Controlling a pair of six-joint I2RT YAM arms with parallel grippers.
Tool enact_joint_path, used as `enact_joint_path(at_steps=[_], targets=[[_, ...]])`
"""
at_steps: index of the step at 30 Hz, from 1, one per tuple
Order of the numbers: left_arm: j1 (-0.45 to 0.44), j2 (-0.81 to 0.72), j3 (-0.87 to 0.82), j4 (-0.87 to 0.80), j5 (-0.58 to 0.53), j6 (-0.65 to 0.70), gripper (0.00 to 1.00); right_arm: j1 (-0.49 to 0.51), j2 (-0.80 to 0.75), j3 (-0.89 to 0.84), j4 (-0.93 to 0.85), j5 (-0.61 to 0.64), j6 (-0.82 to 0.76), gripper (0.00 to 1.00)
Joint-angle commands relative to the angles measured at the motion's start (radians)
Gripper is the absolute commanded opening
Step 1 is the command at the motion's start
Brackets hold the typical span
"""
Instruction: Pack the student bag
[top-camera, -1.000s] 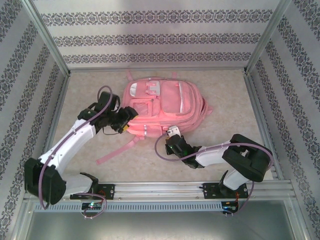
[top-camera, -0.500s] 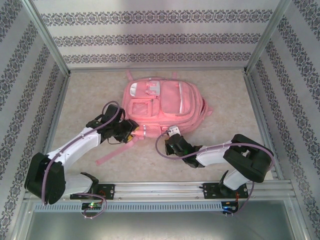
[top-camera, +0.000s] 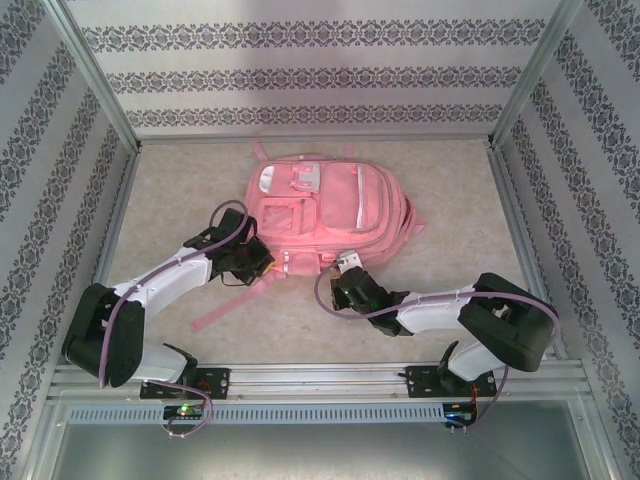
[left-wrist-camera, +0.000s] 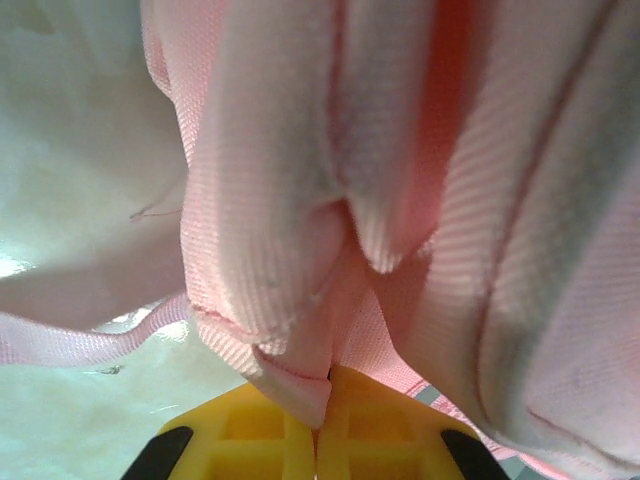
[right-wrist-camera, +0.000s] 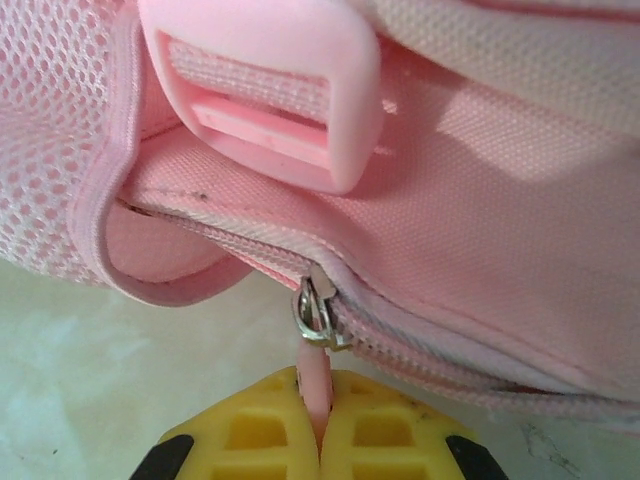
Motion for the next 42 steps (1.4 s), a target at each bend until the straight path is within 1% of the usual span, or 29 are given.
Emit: enact_joint_path(at_steps=[1,5,6,9,14,18,21,25,29,30,31,33,34,35,36,38,42], targets=[[0.047,-0.008,0.063,-0.083,-0.143,0.082,0.0,-0.033,-0.018,0.005,-0.102,0.038,-0.046,0.0],[0.071,-0.006,0.094,-0.125,-0.176,0.135,0.0,-0.074,-0.026,0.013,-0.15,-0.006,-0.084,0.0],[0.078,-0.006,0.095,-0.128,-0.18,0.146,0.0,-0.092,-0.027,0.017,-0.168,-0.033,-0.087,0.0],[0.102,-0.002,0.093,-0.138,-0.181,0.162,0.0,-0.13,-0.026,0.042,-0.248,-0.087,-0.104,0.0],[0.14,0.015,0.109,-0.15,-0.19,0.204,0.0,-0.172,-0.043,0.056,-0.304,-0.167,-0.13,0.0],[0.176,0.048,0.152,-0.176,-0.197,0.247,0.0,-0.2,-0.066,0.078,-0.388,-0.192,-0.142,0.0],[0.203,0.075,0.179,-0.178,-0.196,0.265,0.0,-0.204,-0.102,0.074,-0.417,-0.207,-0.157,0.0],[0.242,0.121,0.22,-0.196,-0.196,0.281,0.0,-0.226,-0.138,0.077,-0.457,-0.186,-0.112,0.0],[0.285,0.169,0.291,-0.198,-0.199,0.302,0.0,-0.243,-0.126,0.125,-0.539,-0.2,-0.074,0.0],[0.297,0.194,0.321,-0.199,-0.187,0.317,0.02,-0.24,-0.113,0.139,-0.547,-0.231,-0.069,0.0],[0.31,0.216,0.352,-0.206,-0.175,0.328,0.08,-0.234,-0.103,0.152,-0.552,-0.267,-0.067,0.0],[0.326,0.249,0.413,-0.212,-0.129,0.359,0.3,-0.196,-0.086,0.184,-0.55,-0.314,-0.065,0.0],[0.327,0.255,0.442,-0.225,-0.115,0.379,0.38,-0.177,-0.081,0.195,-0.53,-0.341,-0.068,0.0],[0.325,0.252,0.459,-0.242,-0.107,0.393,0.43,-0.161,-0.079,0.204,-0.513,-0.362,-0.066,0.0],[0.325,0.24,0.463,-0.257,-0.096,0.401,0.48,-0.144,-0.074,0.216,-0.492,-0.379,-0.059,0.0],[0.325,0.198,0.434,-0.277,-0.068,0.397,0.53,-0.116,-0.061,0.242,-0.443,-0.419,-0.055,0.0],[0.325,0.076,0.26,-0.248,0.04,0.312,0.55,-0.067,0.0,0.328,-0.398,-0.477,-0.059,0.0]])
